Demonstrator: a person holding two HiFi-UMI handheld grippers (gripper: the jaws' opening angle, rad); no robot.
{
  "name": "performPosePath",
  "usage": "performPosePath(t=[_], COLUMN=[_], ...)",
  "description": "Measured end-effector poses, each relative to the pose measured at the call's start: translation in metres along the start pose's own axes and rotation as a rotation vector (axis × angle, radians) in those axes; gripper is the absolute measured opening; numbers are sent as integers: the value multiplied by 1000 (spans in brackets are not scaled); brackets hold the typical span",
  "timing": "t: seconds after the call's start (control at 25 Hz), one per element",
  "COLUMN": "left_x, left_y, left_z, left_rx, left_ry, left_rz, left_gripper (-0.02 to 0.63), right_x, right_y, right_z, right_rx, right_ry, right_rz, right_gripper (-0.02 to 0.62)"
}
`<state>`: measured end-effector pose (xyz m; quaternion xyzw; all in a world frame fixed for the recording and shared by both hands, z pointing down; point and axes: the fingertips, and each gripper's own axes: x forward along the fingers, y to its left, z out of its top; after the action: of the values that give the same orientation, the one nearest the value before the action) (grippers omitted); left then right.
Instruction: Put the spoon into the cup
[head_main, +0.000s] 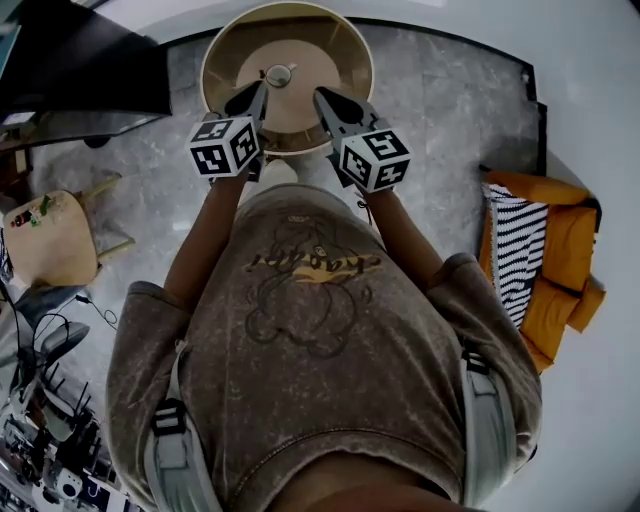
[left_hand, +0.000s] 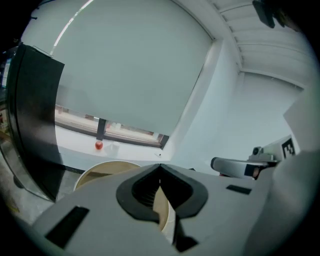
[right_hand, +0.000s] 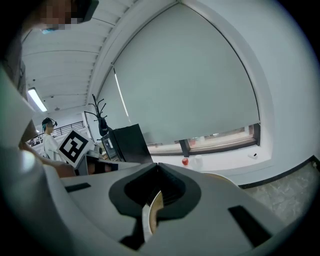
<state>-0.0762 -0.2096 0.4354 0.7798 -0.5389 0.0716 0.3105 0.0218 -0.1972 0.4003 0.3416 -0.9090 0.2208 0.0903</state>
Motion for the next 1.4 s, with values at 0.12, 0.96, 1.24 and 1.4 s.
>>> performPosePath(t=[0.12, 0.96, 1.24, 1.4], left_x=[-17, -90, -92, -93], left_y=[-18, -57, -53, -47], left_z=[16, 66, 68, 66], left_rx=[41, 258, 292, 279], left_ry=[-36, -345, -383, -378], left_rz=[-27, -129, -112, -105], left_gripper=[17, 17, 17, 17], right_x=[-12, -32, -28, -26], right_y=[3, 35, 42, 43], right_z=[15, 52, 57, 59], right_rx=[-17, -181, -188, -192], right_ry=[-31, -181, -219, -226], right_rz=[-6, 3, 11, 9], right_gripper=[18, 18, 18, 18])
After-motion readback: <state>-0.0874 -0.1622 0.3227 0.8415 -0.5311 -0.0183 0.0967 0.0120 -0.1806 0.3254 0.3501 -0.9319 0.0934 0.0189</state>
